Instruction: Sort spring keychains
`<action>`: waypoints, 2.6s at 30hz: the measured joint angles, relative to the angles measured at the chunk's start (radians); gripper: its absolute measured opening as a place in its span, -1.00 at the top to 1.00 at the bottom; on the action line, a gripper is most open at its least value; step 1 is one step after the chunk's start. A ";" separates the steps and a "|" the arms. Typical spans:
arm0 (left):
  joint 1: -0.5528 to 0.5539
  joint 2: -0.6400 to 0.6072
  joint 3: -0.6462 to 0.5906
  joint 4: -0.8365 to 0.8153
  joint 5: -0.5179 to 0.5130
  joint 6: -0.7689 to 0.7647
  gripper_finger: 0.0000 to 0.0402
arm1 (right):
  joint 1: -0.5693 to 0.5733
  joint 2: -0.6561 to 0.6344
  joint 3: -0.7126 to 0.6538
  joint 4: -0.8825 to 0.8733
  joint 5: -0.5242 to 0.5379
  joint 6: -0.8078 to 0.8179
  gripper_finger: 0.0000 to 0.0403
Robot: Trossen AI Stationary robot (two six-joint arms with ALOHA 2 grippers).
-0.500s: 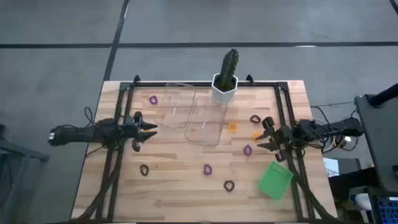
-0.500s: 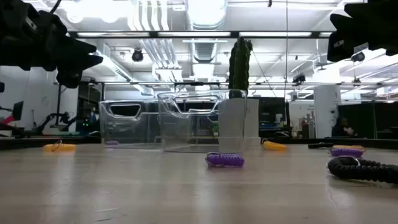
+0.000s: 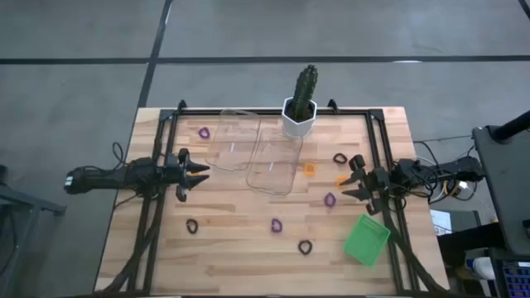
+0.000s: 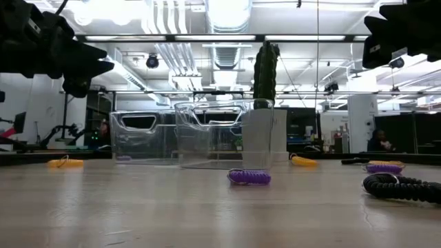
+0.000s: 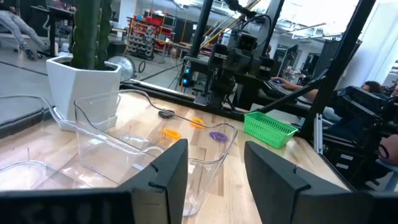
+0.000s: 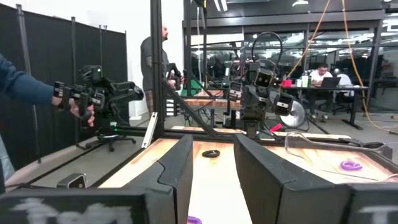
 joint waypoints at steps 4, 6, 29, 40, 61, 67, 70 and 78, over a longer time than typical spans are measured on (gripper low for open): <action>0.000 0.000 0.000 0.000 0.000 -0.004 0.25 | 0.000 0.000 0.000 0.005 0.012 0.028 0.45; 0.000 0.000 0.000 0.000 0.000 -0.018 0.25 | 0.000 0.000 0.000 0.007 0.013 0.043 0.45; 0.000 0.000 0.000 0.001 0.000 -0.023 0.25 | -0.001 0.003 0.037 0.090 0.179 0.268 0.45; 0.000 0.000 0.000 0.001 0.000 -0.023 0.25 | 0.000 0.263 0.500 -0.783 0.448 0.322 0.45; 0.000 0.000 -0.001 0.007 0.000 -0.023 0.25 | -0.149 0.771 0.810 -1.237 0.559 0.656 0.21; 0.000 0.000 -0.001 0.007 0.000 -0.023 0.25 | -0.301 0.822 0.817 -1.283 0.432 0.757 -0.08; 0.000 0.000 -0.001 0.007 0.000 -0.023 0.25 | -0.392 0.859 0.814 -1.291 0.363 0.814 -0.19; 0.000 0.000 -0.001 0.007 0.000 -0.023 0.25 | -0.565 1.006 0.811 -1.303 0.290 0.877 -0.35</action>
